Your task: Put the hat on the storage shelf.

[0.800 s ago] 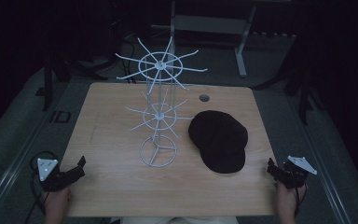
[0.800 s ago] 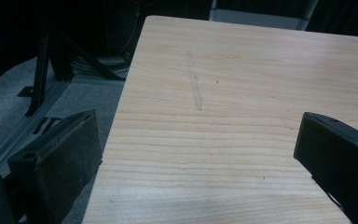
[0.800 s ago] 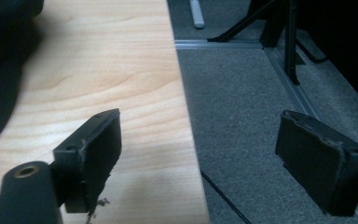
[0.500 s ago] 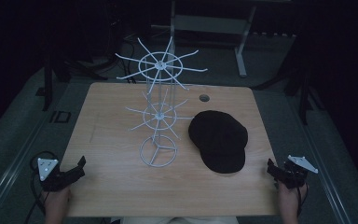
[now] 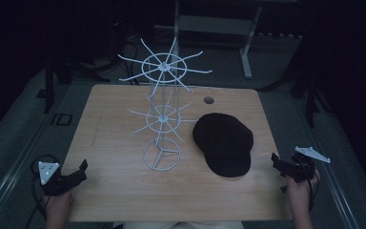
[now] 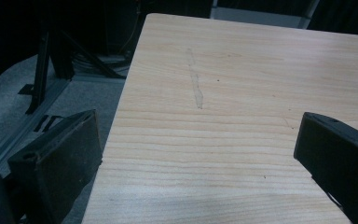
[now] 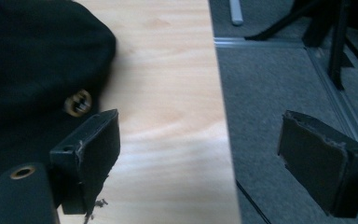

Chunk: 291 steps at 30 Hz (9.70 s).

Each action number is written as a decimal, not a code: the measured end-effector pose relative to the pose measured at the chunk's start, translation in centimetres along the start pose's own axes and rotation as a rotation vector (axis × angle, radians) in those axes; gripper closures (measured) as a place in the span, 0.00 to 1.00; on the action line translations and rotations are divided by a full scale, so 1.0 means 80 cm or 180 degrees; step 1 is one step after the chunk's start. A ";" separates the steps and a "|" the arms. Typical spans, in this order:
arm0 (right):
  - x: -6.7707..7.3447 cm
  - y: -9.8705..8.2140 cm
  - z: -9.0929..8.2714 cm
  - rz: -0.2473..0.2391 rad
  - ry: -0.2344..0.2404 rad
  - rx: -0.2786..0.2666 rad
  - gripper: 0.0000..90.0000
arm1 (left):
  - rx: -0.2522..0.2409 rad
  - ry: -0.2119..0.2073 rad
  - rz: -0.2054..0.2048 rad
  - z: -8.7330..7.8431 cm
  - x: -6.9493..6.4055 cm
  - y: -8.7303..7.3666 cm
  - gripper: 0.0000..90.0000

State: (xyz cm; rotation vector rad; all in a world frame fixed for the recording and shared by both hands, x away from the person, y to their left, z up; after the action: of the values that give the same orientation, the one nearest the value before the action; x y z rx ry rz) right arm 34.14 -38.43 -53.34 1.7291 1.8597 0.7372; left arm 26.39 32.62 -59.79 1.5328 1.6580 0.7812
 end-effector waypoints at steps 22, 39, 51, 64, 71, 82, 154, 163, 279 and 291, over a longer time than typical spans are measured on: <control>0.084 0.071 -0.001 -0.0394 0.0632 0.0040 0.15 | 0.0003 0.0010 0.0012 0.000 -0.001 0.000 0.02; 0.166 0.114 0.036 -0.0695 0.0964 0.0245 0.15 | 0.0012 0.0000 0.0013 0.001 -0.001 0.000 0.02; 0.199 0.143 0.079 -0.0799 0.0841 0.0491 0.16 | 0.0022 -0.0008 0.0007 0.001 0.000 0.000 0.02; 0.213 0.139 0.115 -0.1093 0.0709 0.0823 0.62 | 0.0038 -0.0006 -0.0004 0.001 0.000 0.001 0.02; 0.214 0.131 0.112 -0.1109 0.0694 0.0681 0.93 | 0.0037 -0.0001 -0.0014 0.001 0.001 0.000 0.02; 0.209 0.135 0.084 -0.1169 0.0679 0.0372 0.94 | 0.0041 0.0005 -0.0020 0.001 0.001 0.001 0.02; 0.205 0.214 -0.348 -0.1552 0.1168 -0.2148 0.94 | 0.0033 0.0012 0.0004 0.001 0.000 0.000 0.02; 0.257 0.206 -0.347 -0.1834 0.1466 -0.2095 0.94 | 0.0032 0.0011 0.0006 0.001 0.000 0.000 0.02; 0.046 -0.035 0.037 -0.0999 0.0342 -0.0367 0.15 | 0.0026 0.0015 -0.0004 0.001 0.000 0.000 0.02; 0.017 -0.050 0.040 -0.0547 0.0031 -0.0259 0.14 | 0.0028 0.0013 -0.0009 0.001 0.000 0.000 0.02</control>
State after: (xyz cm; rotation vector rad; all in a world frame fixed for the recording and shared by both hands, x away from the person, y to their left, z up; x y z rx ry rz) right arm 33.31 -37.13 -58.38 1.4967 1.9285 0.7432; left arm 26.44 32.61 -59.81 1.5356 1.6682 0.7771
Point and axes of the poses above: each handheld gripper's, and its own axes: z roughly forward along the jaws, y roughly out of its top, x roughly to its left, the point moved 3 cm from there along z, roughly forward along the jaws, and after that the axes turned 14 degrees about x, right-handed, at the moved point
